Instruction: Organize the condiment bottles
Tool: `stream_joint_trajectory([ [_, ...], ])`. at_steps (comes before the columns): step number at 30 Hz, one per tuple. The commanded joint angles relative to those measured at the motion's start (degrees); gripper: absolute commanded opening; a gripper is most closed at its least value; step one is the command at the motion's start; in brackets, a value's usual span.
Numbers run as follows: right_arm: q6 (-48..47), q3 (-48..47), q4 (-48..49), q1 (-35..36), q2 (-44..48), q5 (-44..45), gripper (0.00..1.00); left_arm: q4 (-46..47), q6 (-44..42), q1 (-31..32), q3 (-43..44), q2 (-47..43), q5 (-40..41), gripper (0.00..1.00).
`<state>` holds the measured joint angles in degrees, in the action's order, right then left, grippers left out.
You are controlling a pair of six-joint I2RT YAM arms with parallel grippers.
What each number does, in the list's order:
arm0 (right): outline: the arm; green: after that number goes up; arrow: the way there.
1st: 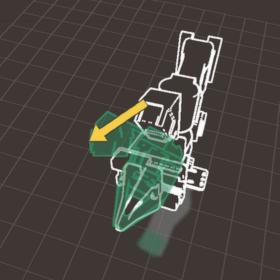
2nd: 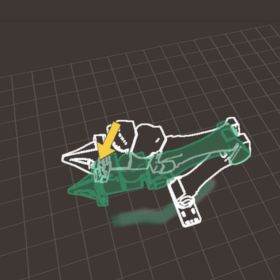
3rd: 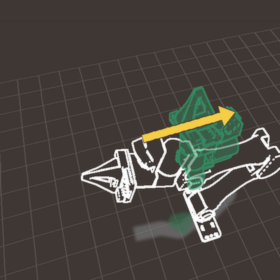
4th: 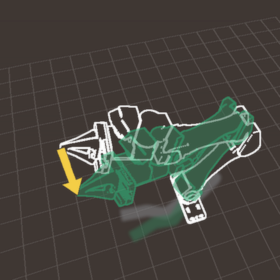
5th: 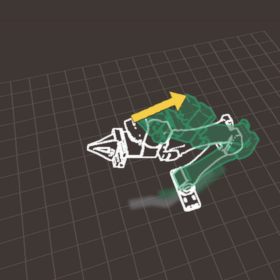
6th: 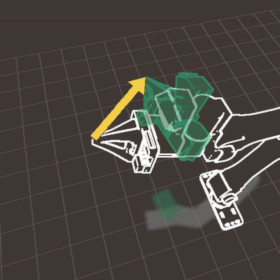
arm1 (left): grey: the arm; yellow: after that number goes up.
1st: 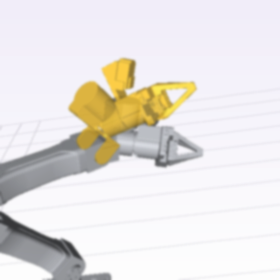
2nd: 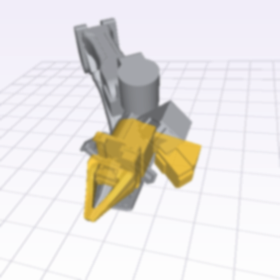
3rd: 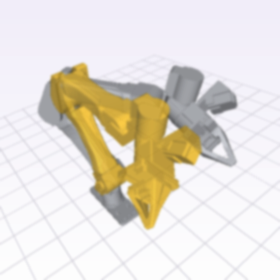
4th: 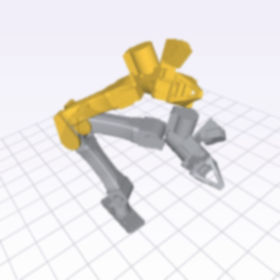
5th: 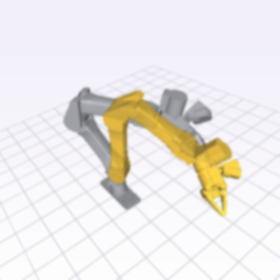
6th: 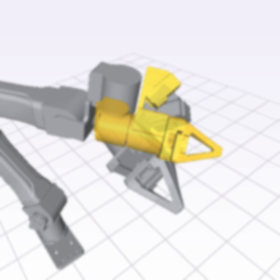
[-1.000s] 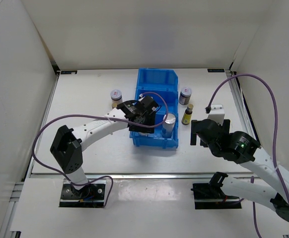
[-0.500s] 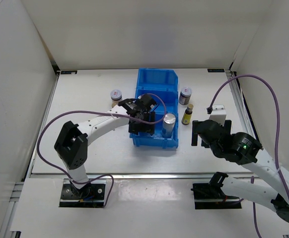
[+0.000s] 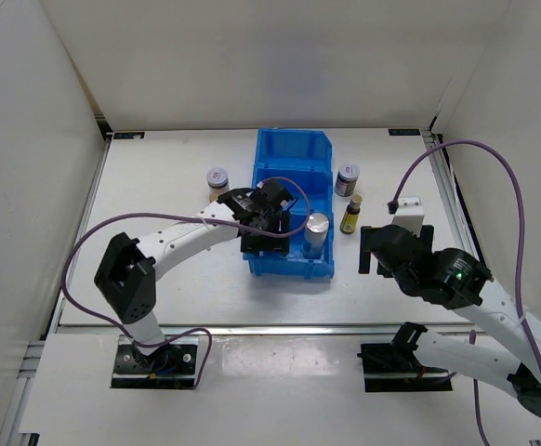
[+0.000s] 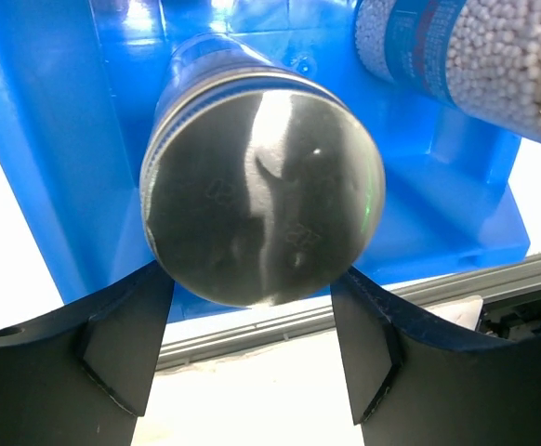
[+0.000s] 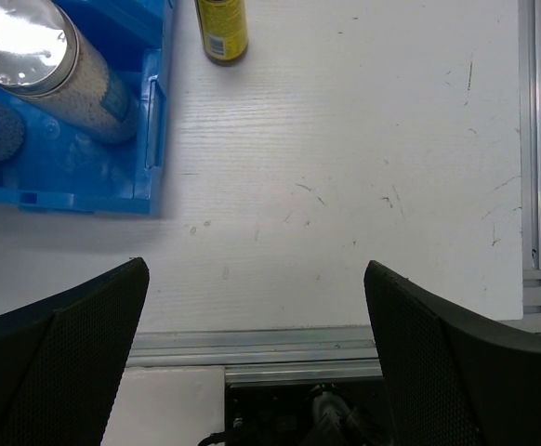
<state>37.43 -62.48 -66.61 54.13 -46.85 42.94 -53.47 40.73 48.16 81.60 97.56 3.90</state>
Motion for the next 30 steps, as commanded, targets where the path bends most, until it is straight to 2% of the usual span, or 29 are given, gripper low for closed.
stream_joint_trajectory([
  [1, 1.2, -2.2, -0.5, 0.0, 1.0, 0.7, 1.0, -1.7, 2.2, 1.9, -1.7, -3.9, -0.4, 0.78],
  [12, 1.8, -1.7, -0.5, 0.0, 1.5, -0.4, 1.0, -1.7, 5.1, 5.0, -6.1, -4.9, 0.1, 0.77],
  [30, 2.3, -1.2, -0.5, 0.0, 1.5, -0.4, 1.0, -1.7, 7.2, 6.7, -7.2, -8.3, 1.7, 0.77],
])
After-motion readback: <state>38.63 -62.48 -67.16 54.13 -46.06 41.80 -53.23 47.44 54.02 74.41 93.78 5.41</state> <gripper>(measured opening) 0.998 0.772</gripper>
